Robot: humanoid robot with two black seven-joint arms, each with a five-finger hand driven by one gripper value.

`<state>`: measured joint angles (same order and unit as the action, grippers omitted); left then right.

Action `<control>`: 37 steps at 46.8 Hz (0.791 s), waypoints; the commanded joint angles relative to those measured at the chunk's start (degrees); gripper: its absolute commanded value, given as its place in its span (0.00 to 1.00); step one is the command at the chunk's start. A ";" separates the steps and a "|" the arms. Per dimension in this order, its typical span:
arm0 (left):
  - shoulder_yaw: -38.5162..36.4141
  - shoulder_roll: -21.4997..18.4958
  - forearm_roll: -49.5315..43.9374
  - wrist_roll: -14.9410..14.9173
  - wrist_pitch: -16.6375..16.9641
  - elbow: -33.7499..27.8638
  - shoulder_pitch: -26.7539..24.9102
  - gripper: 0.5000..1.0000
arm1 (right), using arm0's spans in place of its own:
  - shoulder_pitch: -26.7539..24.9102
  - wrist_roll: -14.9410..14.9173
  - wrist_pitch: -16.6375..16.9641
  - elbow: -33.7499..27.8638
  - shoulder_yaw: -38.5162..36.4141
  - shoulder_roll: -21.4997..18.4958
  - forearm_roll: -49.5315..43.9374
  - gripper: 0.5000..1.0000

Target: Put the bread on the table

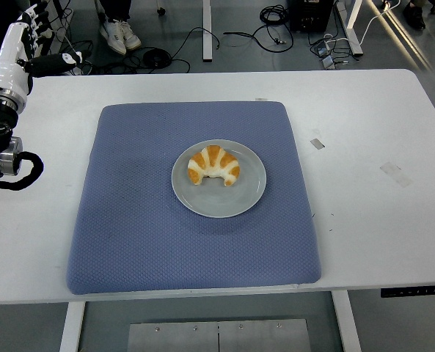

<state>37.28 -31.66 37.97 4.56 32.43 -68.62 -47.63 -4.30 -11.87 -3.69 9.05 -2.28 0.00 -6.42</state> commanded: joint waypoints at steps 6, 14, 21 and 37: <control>-0.90 -0.42 0.00 0.09 -0.09 -0.02 -0.01 0.95 | 0.00 0.01 0.00 0.00 -0.01 0.00 0.00 1.00; -0.98 -0.42 0.18 0.18 -0.26 -0.11 -0.01 0.96 | 0.00 0.01 0.00 0.00 -0.01 0.00 0.00 1.00; -0.90 -0.42 0.00 0.18 -0.26 -0.11 -0.36 0.96 | 0.00 0.01 0.00 0.00 -0.01 0.00 0.00 1.00; -0.81 -0.16 0.09 0.10 -0.26 -0.11 -0.62 0.96 | -0.09 0.01 0.00 0.00 -0.01 0.00 0.00 1.00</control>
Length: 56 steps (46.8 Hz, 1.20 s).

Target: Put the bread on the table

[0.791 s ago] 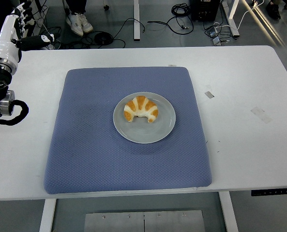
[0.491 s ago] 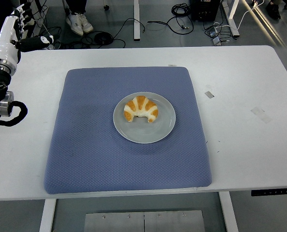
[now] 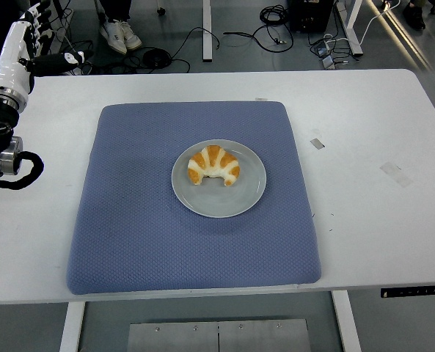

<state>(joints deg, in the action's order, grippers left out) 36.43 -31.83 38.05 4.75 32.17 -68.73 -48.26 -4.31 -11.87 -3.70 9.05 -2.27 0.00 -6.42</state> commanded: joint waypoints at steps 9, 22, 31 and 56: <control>0.04 0.18 0.00 -0.18 0.00 0.00 -0.17 0.96 | 0.00 0.01 0.01 0.00 -0.02 0.00 0.00 1.00; -0.05 0.36 0.09 -0.26 0.00 0.00 -0.26 0.96 | 0.00 0.01 0.01 0.00 0.07 0.00 0.00 1.00; -0.13 0.27 0.09 -0.26 0.00 0.00 -0.26 0.96 | 0.00 0.01 0.01 0.00 0.07 0.00 0.00 1.00; -3.65 0.45 0.27 -0.88 -0.17 -0.43 -2.45 0.96 | 0.00 0.01 0.01 0.00 0.07 0.00 0.00 1.00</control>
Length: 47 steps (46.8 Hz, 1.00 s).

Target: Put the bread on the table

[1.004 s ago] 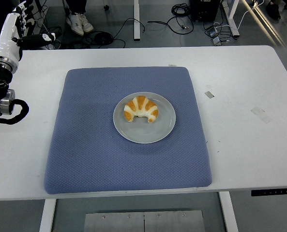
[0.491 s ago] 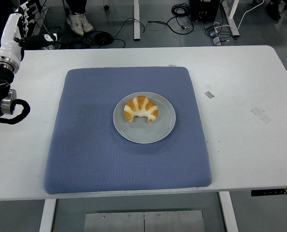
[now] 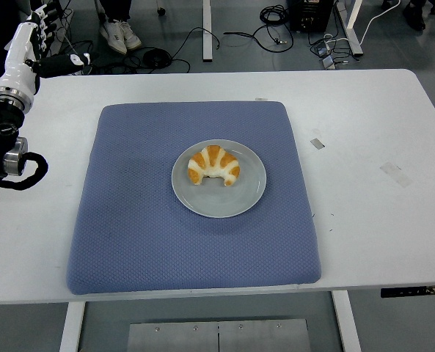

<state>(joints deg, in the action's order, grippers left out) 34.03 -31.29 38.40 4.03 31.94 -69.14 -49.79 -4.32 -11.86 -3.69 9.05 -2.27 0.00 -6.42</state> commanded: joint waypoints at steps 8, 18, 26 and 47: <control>-2.38 -0.09 0.88 -1.91 0.14 -0.64 -1.10 0.95 | 0.01 0.00 -0.01 0.00 -0.01 0.00 0.00 1.00; -6.51 1.05 9.93 -8.85 0.31 -2.40 -3.47 0.94 | 0.01 0.00 -0.01 0.00 -0.01 0.00 0.00 1.00; -7.48 2.46 15.73 -13.60 0.22 -4.60 -4.61 0.94 | 0.01 0.00 -0.01 0.00 -0.01 0.00 0.00 1.00; -21.63 7.38 23.91 -20.46 0.31 -7.15 -13.66 0.94 | 0.01 0.00 -0.01 0.00 -0.01 0.00 0.00 1.00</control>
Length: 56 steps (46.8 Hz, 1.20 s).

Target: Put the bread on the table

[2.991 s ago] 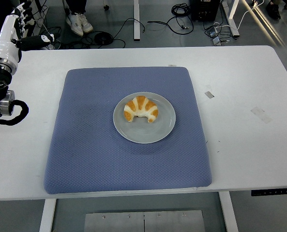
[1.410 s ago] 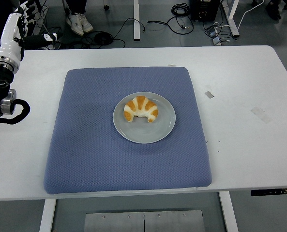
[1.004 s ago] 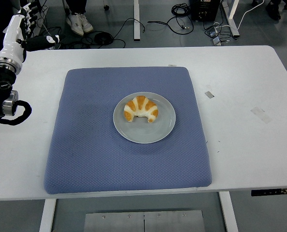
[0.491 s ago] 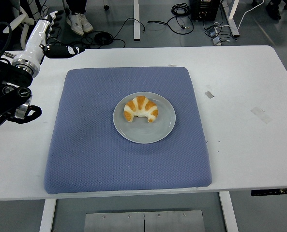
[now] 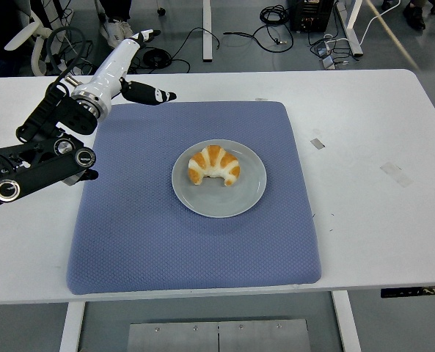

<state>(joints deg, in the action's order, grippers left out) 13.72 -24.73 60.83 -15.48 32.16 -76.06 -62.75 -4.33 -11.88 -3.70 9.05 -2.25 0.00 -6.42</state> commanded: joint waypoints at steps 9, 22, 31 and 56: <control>-4.48 3.29 3.33 -2.98 0.27 -0.32 -1.41 0.94 | 0.02 0.02 0.01 0.00 -0.04 0.00 0.00 1.00; -8.52 4.96 4.57 -4.65 0.27 -1.64 -2.11 0.94 | 0.02 0.02 0.01 0.00 -0.04 0.00 0.00 1.00; -13.28 5.31 4.57 -5.00 -1.57 -3.13 -3.34 0.95 | -0.07 0.02 0.01 0.00 -0.04 0.00 0.00 1.00; -14.95 5.22 8.34 -8.43 -7.90 -3.66 -5.19 0.89 | 0.02 0.02 0.01 0.00 -0.04 0.00 0.00 1.00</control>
<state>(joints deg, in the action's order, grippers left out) -1.05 -19.63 67.85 -23.46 24.17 -79.68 -67.93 -4.32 -11.87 -3.68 9.05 -2.25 0.00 -6.42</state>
